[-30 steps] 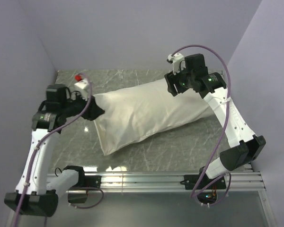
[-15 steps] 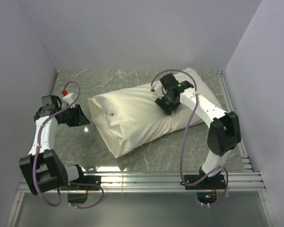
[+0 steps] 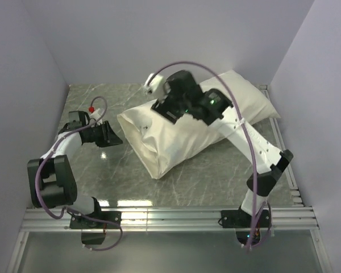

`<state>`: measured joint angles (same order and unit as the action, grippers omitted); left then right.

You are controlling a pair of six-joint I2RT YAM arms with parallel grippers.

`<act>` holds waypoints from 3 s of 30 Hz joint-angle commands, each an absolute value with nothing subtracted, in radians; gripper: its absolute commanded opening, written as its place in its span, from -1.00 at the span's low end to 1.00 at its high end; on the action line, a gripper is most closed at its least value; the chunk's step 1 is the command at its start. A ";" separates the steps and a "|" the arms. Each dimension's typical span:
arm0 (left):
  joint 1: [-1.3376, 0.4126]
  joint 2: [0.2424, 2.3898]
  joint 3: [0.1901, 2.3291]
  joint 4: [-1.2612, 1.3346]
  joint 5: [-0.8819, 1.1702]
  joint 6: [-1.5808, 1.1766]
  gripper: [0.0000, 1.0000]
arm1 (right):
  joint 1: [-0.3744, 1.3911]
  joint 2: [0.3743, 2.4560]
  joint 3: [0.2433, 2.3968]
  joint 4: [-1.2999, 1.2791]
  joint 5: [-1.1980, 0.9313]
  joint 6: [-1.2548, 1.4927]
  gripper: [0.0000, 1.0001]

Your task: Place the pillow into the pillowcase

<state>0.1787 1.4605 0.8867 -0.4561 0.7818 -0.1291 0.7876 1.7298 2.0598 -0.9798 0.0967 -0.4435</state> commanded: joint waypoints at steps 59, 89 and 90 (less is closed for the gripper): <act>0.580 1.281 0.585 0.339 1.072 -0.856 0.56 | 1.091 2.083 2.049 -0.695 0.664 -0.578 -1.00; 0.586 1.287 0.475 0.321 1.057 -0.841 0.65 | 1.005 2.353 2.012 -0.633 0.764 -0.597 -1.00; 0.586 1.281 0.482 0.310 1.060 -0.815 0.61 | 1.002 2.336 2.032 -0.655 0.749 -0.572 -1.00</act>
